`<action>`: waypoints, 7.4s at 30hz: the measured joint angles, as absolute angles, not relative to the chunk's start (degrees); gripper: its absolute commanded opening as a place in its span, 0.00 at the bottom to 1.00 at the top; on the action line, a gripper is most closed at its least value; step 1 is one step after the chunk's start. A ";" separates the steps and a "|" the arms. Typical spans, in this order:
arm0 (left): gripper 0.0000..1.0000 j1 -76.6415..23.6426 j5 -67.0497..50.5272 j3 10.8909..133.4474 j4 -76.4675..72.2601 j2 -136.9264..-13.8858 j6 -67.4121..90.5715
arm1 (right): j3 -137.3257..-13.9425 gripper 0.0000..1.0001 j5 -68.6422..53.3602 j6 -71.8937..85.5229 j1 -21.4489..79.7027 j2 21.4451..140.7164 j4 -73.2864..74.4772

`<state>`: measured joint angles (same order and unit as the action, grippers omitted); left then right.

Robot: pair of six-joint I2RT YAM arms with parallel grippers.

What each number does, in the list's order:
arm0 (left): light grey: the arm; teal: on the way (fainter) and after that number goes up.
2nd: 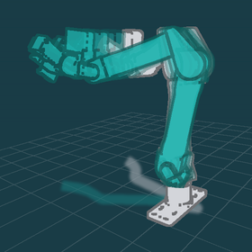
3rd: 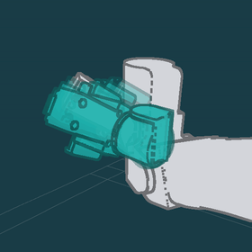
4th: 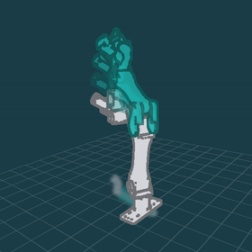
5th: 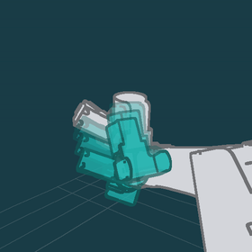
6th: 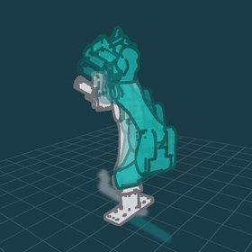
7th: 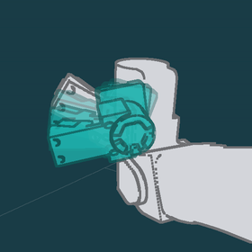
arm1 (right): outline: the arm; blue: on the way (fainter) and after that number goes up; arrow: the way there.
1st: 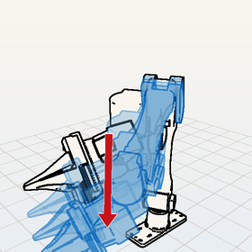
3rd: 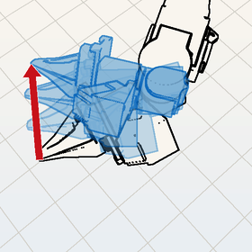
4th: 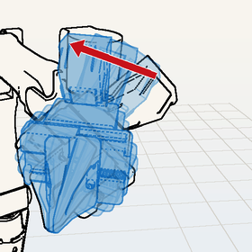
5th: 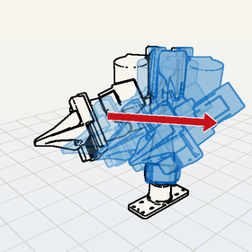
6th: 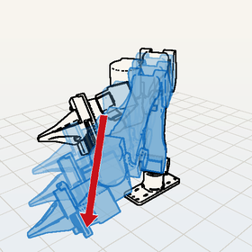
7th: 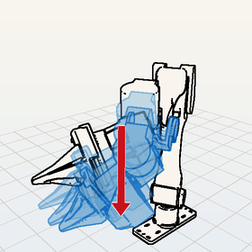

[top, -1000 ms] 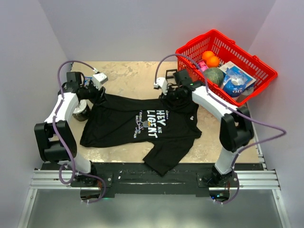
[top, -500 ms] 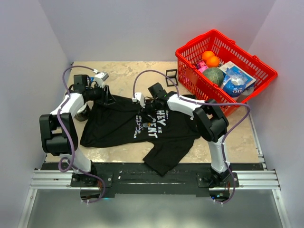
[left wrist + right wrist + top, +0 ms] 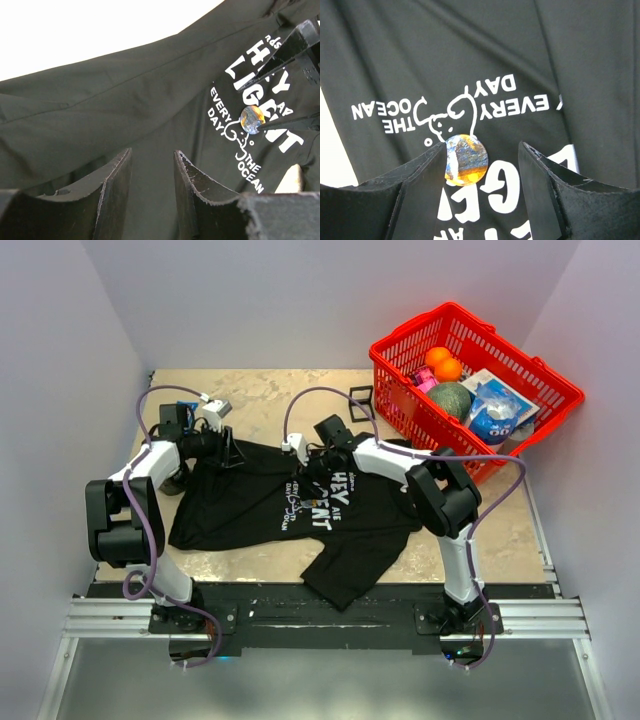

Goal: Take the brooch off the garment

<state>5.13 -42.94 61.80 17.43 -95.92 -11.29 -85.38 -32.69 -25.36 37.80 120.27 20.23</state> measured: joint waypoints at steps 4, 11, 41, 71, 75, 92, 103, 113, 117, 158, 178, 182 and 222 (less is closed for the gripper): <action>0.43 5.10 -42.57 61.80 17.30 -95.92 -11.29 | -84.93 0.60 -32.62 -25.32 37.71 120.27 21.39; 0.43 4.75 -42.26 61.80 17.37 -95.92 -11.31 | -84.82 0.60 -32.82 -24.27 36.21 120.27 22.98; 0.42 0.73 -39.03 62.13 19.42 -95.92 -12.62 | -84.95 0.41 -44.49 -16.93 32.18 122.76 23.79; 0.48 -8.47 -42.19 60.20 19.84 -95.64 -14.35 | -84.88 0.07 -42.72 -12.40 32.88 123.39 23.11; 0.50 -12.95 -43.62 58.33 19.40 -95.66 -12.47 | -84.95 0.00 -42.61 -11.11 32.93 123.39 22.70; 0.47 -14.06 -53.47 61.93 18.48 -110.83 -3.75 | -84.79 0.00 -46.11 -6.63 32.82 123.37 19.64; 0.45 -14.06 -58.08 65.10 17.78 -115.18 -1.10 | -84.73 0.00 -45.80 -7.09 32.60 123.37 19.68; 0.43 -13.37 -57.78 66.46 21.15 -115.59 -4.47 | -83.53 0.32 -45.12 -8.69 31.05 123.39 20.45; 0.43 -10.74 -56.25 65.45 23.73 -113.56 -6.79 | -83.50 0.32 -46.87 -8.93 30.63 123.42 20.53; 0.40 -8.80 -56.05 60.93 23.38 -108.01 -9.26 | -86.04 0.00 -56.73 -4.10 31.11 127.94 18.87; 0.36 -11.66 -61.12 60.58 17.23 -108.22 -8.16 | -85.73 0.00 -62.76 3.68 30.28 127.90 12.49; 0.34 -11.66 -61.12 60.86 17.45 -108.81 -8.36 | -85.47 0.00 -62.85 5.13 30.09 127.90 11.44; 0.00 -12.14 -56.75 75.11 25.93 -112.73 8.62 | -73.63 0.49 -33.65 -19.07 30.57 94.80 10.48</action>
<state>-12.14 -56.75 75.11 25.93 -112.73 8.62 -73.63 -33.65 -19.07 30.57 94.80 10.48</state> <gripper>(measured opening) 0.095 0.491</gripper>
